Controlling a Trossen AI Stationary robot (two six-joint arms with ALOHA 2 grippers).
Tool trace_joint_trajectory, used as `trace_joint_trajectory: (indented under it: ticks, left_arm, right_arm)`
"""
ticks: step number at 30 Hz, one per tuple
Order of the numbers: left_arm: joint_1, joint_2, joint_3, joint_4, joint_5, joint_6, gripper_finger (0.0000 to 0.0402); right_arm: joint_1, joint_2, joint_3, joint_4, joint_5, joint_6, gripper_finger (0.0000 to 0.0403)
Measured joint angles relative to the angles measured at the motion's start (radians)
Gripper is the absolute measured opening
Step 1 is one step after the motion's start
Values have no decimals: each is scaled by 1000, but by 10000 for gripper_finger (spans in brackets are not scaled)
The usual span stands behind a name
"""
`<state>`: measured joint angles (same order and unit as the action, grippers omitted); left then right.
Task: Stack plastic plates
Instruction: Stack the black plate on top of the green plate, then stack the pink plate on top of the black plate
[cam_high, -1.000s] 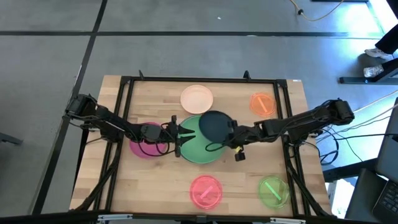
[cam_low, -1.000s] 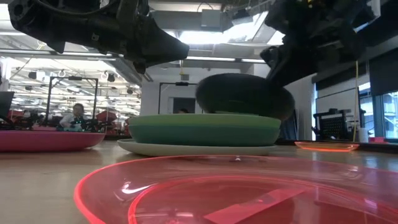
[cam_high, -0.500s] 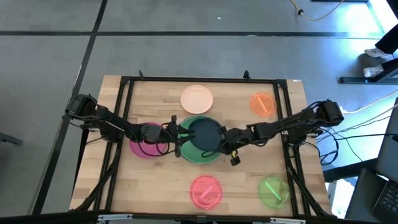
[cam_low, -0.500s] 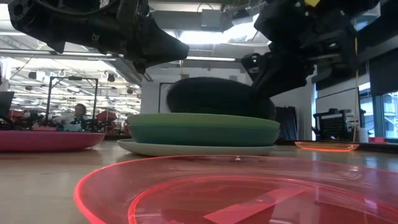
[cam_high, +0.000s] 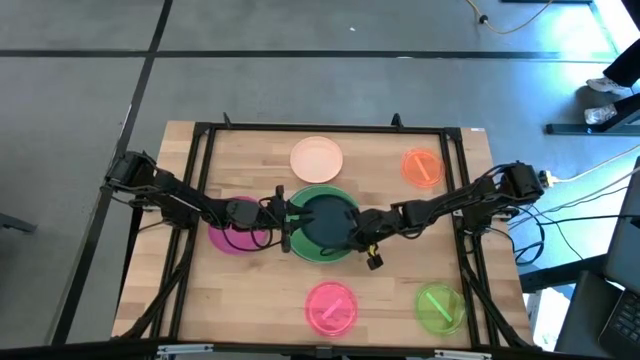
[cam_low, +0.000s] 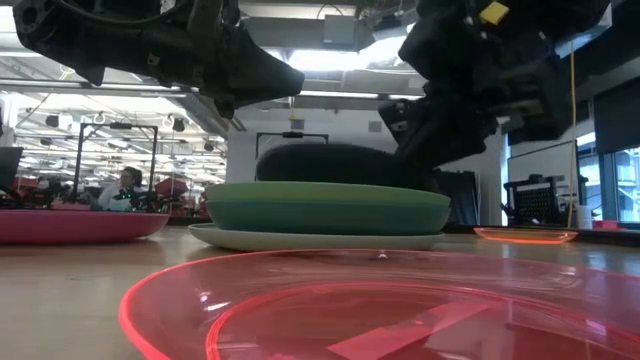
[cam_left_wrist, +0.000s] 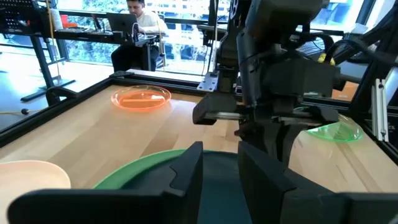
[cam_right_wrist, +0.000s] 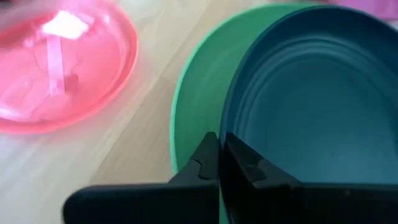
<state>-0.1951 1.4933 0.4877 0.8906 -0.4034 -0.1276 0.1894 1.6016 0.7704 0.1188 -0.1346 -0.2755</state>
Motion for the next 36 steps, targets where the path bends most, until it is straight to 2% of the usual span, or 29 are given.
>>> trace_joint_trajectory:
  ticks: [4, 18, 21, 26, 29, 32, 36]
  left_arm:
    - [0, 0, 0, 0, 0, 0, 94]
    - [0, 0, 0, 0, 0, 0, 94]
    - [-3, 0, 0, -12, 2, 21, 94]
    - [-28, 0, 0, -42, -17, 60, 94]
    - [-46, 0, 3, -66, -63, 60, 94]
    - [-72, -6, 66, -240, -101, 41, 94]
    - [-83, -24, 266, -729, -140, -76, 94]
  right_arm:
    - [0, 0, 0, 34, -1, 14, 13]
    - [0, 15, 0, 63, 10, 12, 116]
    - [2, -57, 0, -55, -15, -31, 122]
    - [19, -262, 0, -259, -15, -25, 120]
    - [41, -394, -30, -277, -14, -13, 116]
    - [63, -513, -97, -279, 6, 10, 115]
    - [85, -653, -197, -280, 108, 72, 115]
